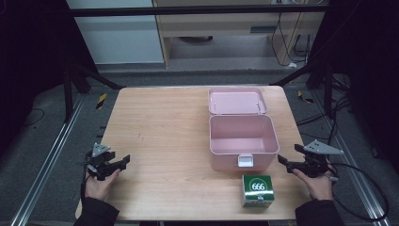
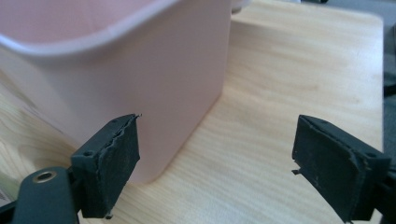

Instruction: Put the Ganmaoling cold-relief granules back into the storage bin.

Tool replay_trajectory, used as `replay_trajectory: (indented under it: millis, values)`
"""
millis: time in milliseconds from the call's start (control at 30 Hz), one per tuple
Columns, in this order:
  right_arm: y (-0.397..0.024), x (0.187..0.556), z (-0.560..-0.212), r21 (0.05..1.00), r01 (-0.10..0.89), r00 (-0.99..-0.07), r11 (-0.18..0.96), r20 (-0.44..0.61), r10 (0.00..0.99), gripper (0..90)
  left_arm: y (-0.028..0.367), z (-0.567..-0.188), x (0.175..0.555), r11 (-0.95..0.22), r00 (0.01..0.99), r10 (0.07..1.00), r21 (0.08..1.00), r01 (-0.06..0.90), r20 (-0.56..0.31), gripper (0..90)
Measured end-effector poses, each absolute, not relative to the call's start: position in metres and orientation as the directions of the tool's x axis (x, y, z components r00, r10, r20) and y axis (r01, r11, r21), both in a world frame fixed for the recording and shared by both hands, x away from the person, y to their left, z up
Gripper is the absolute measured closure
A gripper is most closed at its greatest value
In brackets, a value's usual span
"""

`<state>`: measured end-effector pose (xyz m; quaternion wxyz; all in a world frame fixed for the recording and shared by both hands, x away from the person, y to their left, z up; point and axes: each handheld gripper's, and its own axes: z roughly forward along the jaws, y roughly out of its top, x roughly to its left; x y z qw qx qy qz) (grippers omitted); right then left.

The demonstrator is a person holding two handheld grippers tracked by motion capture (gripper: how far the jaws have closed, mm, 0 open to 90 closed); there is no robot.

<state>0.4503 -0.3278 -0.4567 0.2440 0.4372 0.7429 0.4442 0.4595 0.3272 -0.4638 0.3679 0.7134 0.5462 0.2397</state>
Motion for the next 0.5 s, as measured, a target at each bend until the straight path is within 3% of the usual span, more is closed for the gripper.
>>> replay_trajectory:
  millis: [233,500]
  values:
    - [-0.325,0.445,-0.428,0.871,0.385,-0.568,0.307,-0.039,0.822,14.9,0.323,-0.454,0.453,-0.148,0.310,0.949,0.785,0.601,-0.059,38.1]
    - [-0.316,0.430,-0.387,0.819,0.330,-0.709,0.470,-0.114,0.696,14.9,0.323,-0.458,0.450,-0.171,0.304,0.952,0.765,0.621,-0.034,38.3]
